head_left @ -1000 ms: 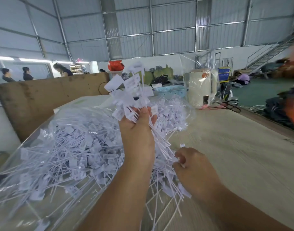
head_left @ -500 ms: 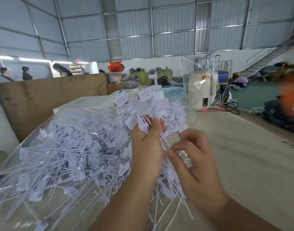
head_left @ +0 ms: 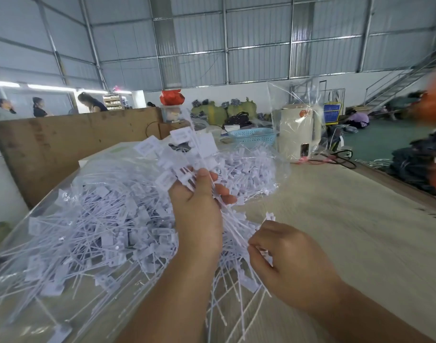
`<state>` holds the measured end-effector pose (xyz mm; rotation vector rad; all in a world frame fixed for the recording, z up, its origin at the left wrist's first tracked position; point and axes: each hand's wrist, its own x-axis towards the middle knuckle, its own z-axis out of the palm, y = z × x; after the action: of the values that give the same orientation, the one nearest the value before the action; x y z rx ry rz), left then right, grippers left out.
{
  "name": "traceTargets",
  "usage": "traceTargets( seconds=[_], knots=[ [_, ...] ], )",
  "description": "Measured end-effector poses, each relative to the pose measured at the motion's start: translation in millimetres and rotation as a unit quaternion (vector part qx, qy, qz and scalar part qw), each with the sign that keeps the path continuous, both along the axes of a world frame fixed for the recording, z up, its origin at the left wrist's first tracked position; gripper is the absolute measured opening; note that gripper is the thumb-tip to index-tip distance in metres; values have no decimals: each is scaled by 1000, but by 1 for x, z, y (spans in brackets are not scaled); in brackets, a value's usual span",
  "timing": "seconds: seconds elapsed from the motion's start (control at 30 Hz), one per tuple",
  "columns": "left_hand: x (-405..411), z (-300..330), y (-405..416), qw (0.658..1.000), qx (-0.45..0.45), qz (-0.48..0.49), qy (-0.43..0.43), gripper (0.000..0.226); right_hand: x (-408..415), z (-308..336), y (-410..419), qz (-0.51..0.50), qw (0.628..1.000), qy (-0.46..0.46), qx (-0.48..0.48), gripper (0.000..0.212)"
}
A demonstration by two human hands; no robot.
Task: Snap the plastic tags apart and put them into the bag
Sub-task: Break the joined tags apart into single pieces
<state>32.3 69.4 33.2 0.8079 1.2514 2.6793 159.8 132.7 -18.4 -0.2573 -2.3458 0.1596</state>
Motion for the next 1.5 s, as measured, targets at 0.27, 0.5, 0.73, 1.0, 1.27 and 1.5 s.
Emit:
traceTargets(
  seconds=[0.27, 0.5, 0.73, 1.0, 1.27, 1.5],
  knots=[
    [6, 1, 0, 998, 15, -65, -18, 22, -3, -3, 2, -50, 995, -66, -53, 22],
    [21, -6, 3, 989, -53, -133, 28, 41, -2, -2, -6, 64, 982, -76, -161, 59],
    [29, -14, 4, 975, -118, -160, 99, 57, -7, -5, -5, 136, 949, 18, -285, 17],
    [26, -26, 1, 922, -242, -263, 150, 24, -19, -8, 11, 88, 913, 29, -396, 28],
    [32, -21, 2, 932, -253, -204, 158, 15, -2, -6, 6, 125, 927, 4, -354, 30],
    [36, -19, 3, 964, -168, -189, 88, 44, 13, 11, 18, 146, 916, -41, -371, 57]
  ],
)
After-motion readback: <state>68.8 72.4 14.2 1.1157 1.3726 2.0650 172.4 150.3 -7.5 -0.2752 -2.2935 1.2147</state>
